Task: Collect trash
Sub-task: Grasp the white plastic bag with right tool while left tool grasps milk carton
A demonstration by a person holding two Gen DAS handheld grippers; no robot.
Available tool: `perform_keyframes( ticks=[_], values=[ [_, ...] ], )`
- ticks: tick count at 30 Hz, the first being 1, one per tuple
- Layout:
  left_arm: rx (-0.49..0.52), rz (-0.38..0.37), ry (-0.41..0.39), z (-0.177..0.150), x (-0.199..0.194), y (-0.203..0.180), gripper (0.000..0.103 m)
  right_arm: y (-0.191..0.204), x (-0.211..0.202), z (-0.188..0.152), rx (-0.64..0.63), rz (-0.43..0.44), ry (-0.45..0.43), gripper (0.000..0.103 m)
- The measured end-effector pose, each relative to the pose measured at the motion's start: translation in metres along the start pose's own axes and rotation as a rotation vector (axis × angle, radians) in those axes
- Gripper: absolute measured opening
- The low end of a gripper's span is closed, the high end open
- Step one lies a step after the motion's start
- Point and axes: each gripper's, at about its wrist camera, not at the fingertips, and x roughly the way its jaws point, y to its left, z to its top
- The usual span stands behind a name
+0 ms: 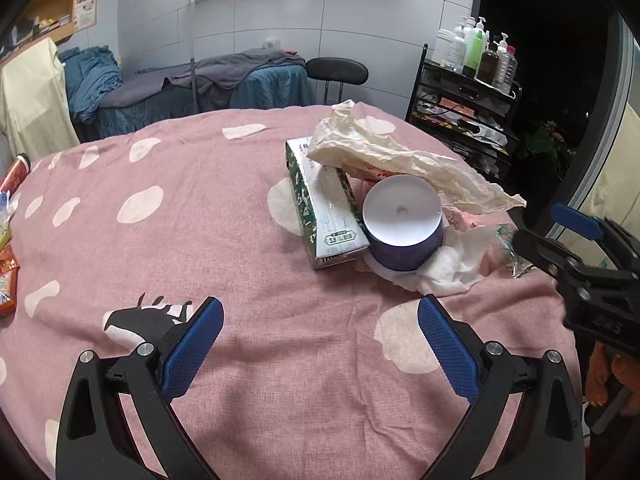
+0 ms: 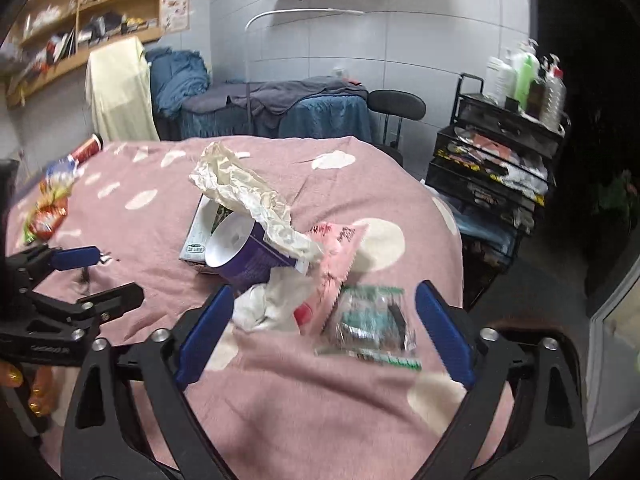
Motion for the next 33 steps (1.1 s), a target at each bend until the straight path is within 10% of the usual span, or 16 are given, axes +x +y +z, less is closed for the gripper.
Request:
perform_keyframes(
  ticks=[9,14,25,33],
  values=[
    [0.011,0.009,0.016,0.005,0.007,0.005,0.096,0.014,0.046,0.029,-0.107,-0.004,0.020,0.062],
    [0.004,-0.003,0.032,0.012,0.017,0.008,0.095,0.017,0.058,0.034,-0.138,0.053,0.032,0.013],
    [-0.017,-0.026,0.028,0.030,0.031,0.002,0.094,0.006,0.014,0.036,-0.059,0.069,-0.074,0.007],
    [-0.118,-0.014,0.036,0.069,0.055,0.009,0.069,-0.002,-0.016,0.030,-0.026,0.068,-0.122,0.007]
  ],
)
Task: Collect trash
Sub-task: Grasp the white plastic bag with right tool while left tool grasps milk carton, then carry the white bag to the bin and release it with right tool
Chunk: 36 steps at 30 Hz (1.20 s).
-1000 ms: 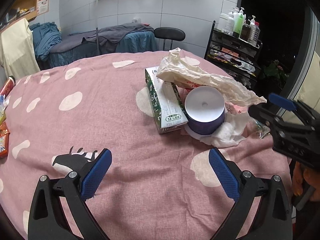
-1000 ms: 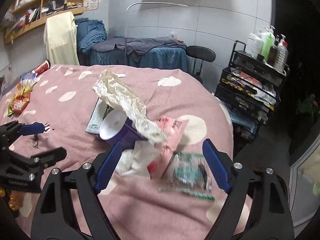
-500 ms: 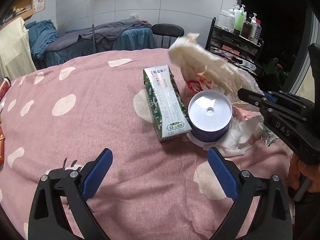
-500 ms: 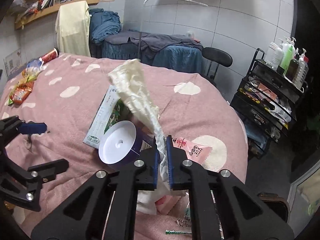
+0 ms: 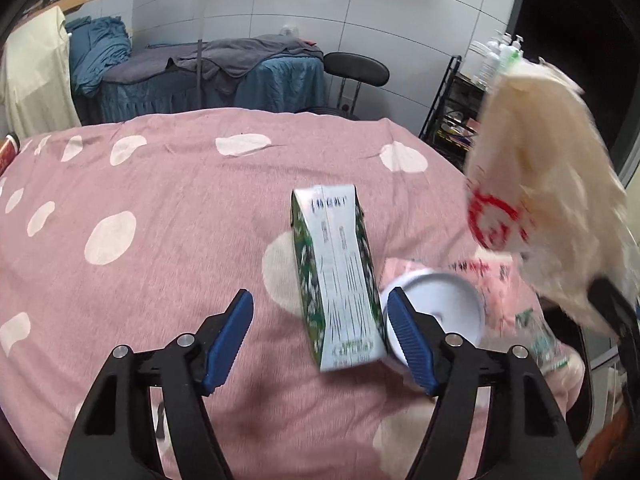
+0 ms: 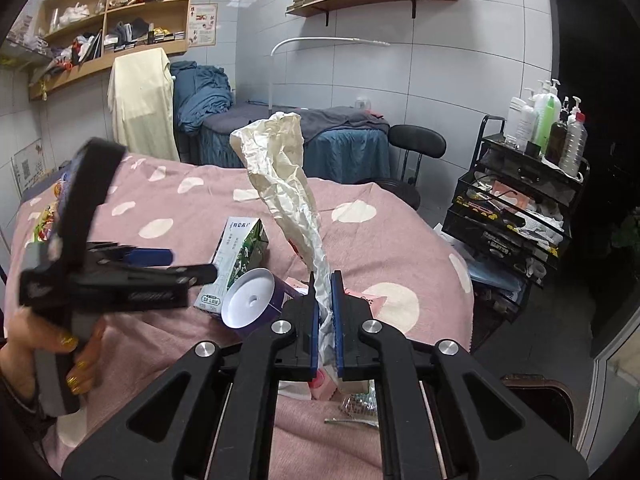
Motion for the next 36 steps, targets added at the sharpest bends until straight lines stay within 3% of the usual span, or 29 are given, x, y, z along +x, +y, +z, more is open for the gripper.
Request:
perform_keyframes(
  ticks=[5,9,14,21,27,36],
  values=[
    [-0.004,0.025,0.024,0.023,0.024,-0.009,0.069,-0.006,-0.011,-0.006,0.032,-0.001,-0.005,0.007],
    [0.006,0.079,0.088,0.033,0.053,-0.014,0.069,-0.014,-0.021,-0.011,0.065,-0.010,-0.007,0.007],
    [0.001,0.058,0.129,0.027,0.066,-0.012,0.054,-0.025,-0.031,-0.018,0.096,-0.027,-0.016,0.007],
    [-0.010,0.071,0.050,0.024,0.037,-0.006,0.051,-0.040,-0.044,-0.028,0.162,-0.029,-0.045,0.007],
    [-0.063,0.027,-0.036,0.015,-0.008,0.008,0.050,-0.047,-0.055,-0.035,0.191,-0.036,-0.057,0.007],
    [-0.040,-0.033,-0.122,-0.016,-0.065,-0.005,0.051,-0.058,-0.075,-0.051,0.236,-0.058,-0.062,0.007]
  ],
)
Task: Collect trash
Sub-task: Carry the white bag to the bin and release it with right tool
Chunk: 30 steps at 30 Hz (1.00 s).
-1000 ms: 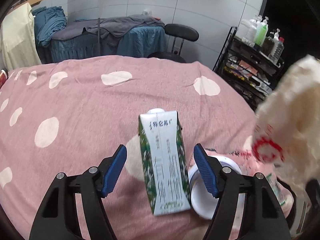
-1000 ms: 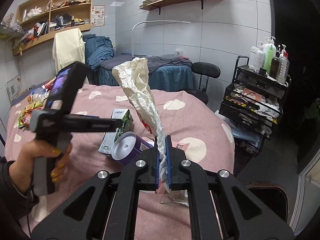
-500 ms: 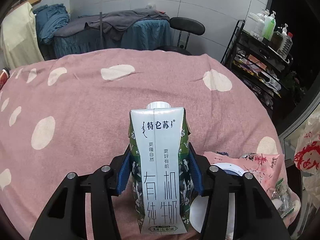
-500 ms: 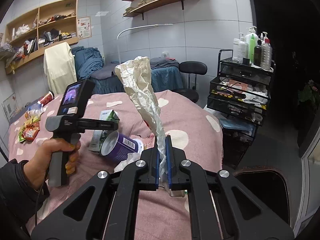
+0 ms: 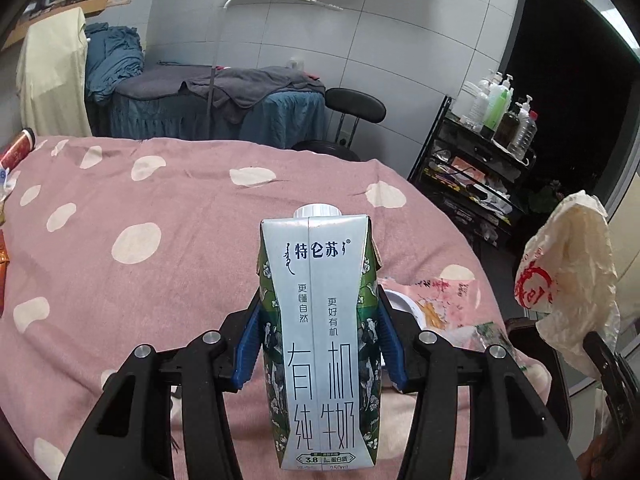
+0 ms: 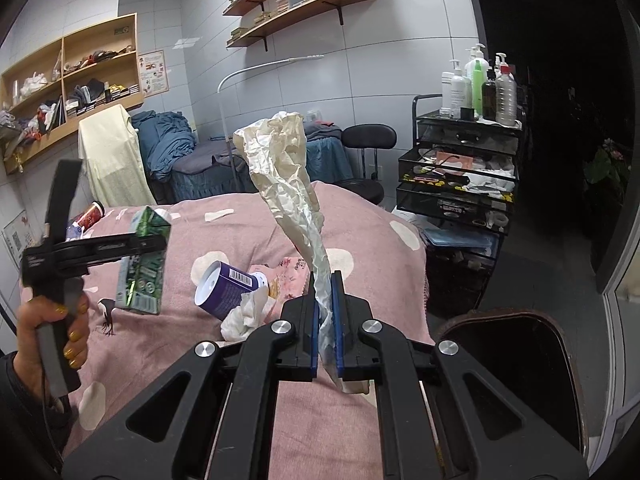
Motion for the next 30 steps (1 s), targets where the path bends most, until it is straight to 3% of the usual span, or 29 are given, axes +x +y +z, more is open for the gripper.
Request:
perform_keyframes(
  ticks=[15,23,30],
  values=[
    [0.095,-0.168,-0.015,-0.034,-0.033,-0.061,0.051,-0.050,-0.047,-0.028,0.103,-0.125,-0.008,0.007],
    [0.155,-0.247,0.017,-0.051,-0.031,-0.100,0.051,-0.088,-0.060,-0.053,0.167,-0.219,0.027,0.007],
    [0.219,-0.311,0.048,-0.064,-0.027,-0.137,0.051,-0.124,-0.050,-0.082,0.245,-0.290,0.119,0.007]
  ],
)
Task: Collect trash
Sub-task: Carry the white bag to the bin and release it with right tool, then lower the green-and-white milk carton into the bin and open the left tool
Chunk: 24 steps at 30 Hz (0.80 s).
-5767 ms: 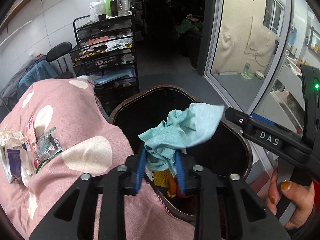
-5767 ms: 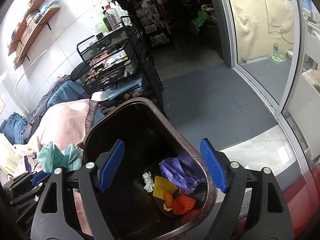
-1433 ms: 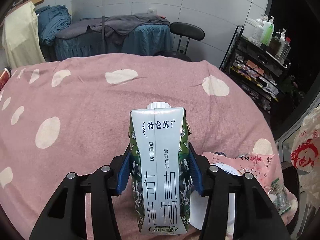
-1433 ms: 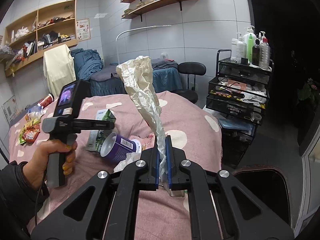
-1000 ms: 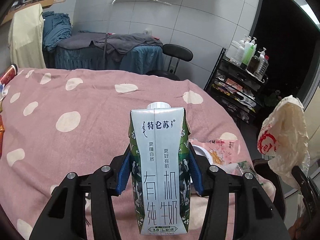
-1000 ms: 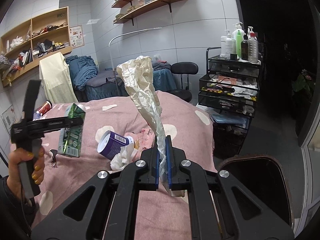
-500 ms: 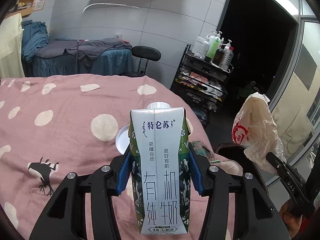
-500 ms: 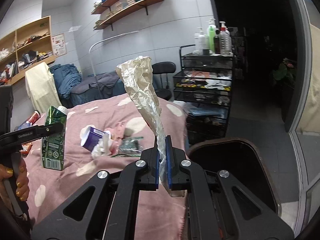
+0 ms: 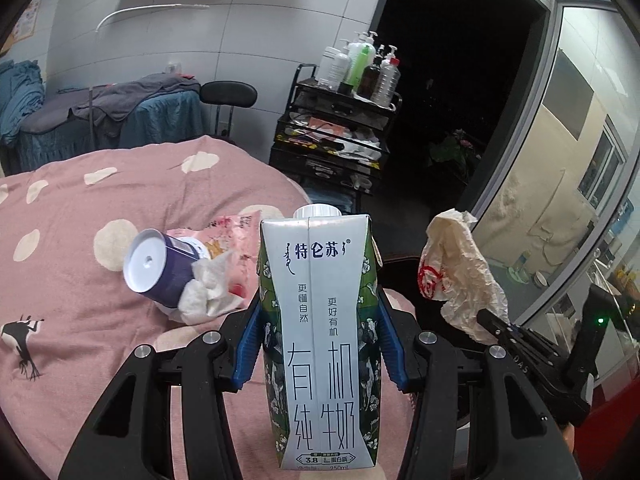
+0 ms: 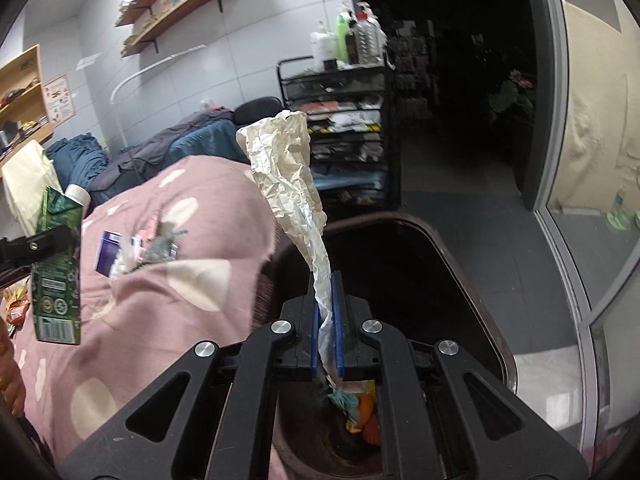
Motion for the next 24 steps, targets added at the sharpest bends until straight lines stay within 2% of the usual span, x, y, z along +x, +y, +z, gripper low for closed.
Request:
perform_keyframes(
  ticks=[10,12,13,14,15,16,21,24],
  values=[
    [0.087,-0.048,0.070,-0.014,0.027,-0.040,0.051,-0.025,0.043,-0.029,0.076,-0.019,0.149,0.009],
    [0.099,-0.055,0.084,-0.017,0.030,-0.045,0.051,-0.029,0.049,-0.032,0.093,-0.014,0.171,0.017],
    [0.104,-0.061,0.092,-0.018,0.032,-0.047,0.051,-0.031,0.051,-0.034,0.103,-0.014,0.177,0.034],
    [0.108,-0.065,0.099,-0.019,0.034,-0.050,0.051,-0.033,0.051,-0.037,0.114,-0.018,0.177,0.056],
    [0.114,-0.070,0.107,-0.021,0.036,-0.052,0.051,-0.036,0.050,-0.038,0.126,-0.029,0.166,0.064],
    [0.120,-0.073,0.111,-0.021,0.038,-0.055,0.050,-0.037,0.049,-0.039,0.130,-0.035,0.161,0.068],
    [0.154,-0.100,0.137,-0.025,0.044,-0.071,0.050,-0.045,0.045,-0.039,0.159,-0.068,0.142,0.068],
    [0.181,-0.112,0.146,-0.027,0.050,-0.084,0.050,-0.051,0.039,-0.035,0.173,-0.090,0.111,0.073]
  ],
)
